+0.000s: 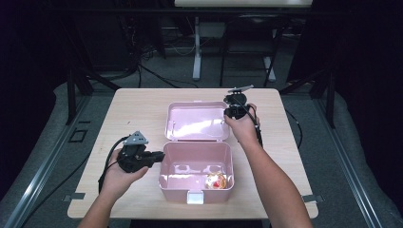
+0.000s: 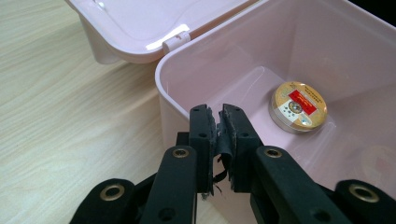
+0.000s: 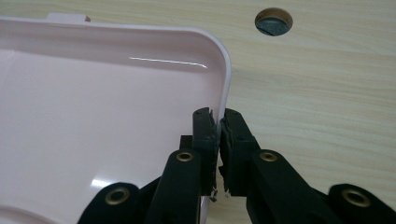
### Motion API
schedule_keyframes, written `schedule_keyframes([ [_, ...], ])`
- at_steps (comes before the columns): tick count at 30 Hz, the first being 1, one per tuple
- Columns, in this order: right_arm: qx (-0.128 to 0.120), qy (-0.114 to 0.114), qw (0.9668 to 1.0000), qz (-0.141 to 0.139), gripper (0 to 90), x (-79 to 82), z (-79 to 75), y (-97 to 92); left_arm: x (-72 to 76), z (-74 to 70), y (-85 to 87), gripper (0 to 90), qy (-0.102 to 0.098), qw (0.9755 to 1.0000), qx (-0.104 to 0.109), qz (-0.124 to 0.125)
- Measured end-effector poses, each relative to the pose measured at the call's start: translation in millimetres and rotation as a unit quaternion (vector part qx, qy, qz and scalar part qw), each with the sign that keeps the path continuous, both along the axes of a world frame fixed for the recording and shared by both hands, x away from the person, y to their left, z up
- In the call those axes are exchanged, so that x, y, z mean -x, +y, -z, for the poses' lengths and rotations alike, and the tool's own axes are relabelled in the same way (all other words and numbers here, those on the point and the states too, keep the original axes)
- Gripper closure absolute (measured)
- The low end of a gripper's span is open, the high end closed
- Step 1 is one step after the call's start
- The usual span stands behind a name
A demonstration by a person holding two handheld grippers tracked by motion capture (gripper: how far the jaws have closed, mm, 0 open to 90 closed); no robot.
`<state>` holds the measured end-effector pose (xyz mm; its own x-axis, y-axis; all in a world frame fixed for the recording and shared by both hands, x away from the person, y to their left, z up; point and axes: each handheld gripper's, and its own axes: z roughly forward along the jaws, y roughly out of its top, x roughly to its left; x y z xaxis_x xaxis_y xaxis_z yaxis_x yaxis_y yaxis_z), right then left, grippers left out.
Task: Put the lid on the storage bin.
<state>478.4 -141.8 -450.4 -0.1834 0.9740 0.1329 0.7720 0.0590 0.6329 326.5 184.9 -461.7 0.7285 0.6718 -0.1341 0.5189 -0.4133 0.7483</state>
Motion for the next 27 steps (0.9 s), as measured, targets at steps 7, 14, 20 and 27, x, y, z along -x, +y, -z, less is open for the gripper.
schedule_keyframes([
  [7, -0.006, -0.023, 0.9997, 0.005, 86.4, 7.6, -10.1, -0.3, -0.2, 0.3, 0.7, 82.8, 0.001, 1.0, 0.002, 0.0],
  [14, -0.015, -0.055, 0.9984, -0.002, 86.8, 19.1, -22.3, -3.4, -0.4, 0.4, 0.6, 82.8, 0.002, 1.0, 0.004, -0.001],
  [20, -0.017, -0.073, 0.9972, -0.008, 86.8, 27.7, -29.7, -5.1, -0.3, 0.5, 0.6, 82.8, 0.002, 1.0, 0.004, -0.001],
  [27, -0.021, -0.088, 0.9958, -0.017, 86.8, 37.7, -39.3, -7.4, -0.5, 0.4, 0.8, 82.8, 0.003, 1.0, 0.004, 0.0],
])
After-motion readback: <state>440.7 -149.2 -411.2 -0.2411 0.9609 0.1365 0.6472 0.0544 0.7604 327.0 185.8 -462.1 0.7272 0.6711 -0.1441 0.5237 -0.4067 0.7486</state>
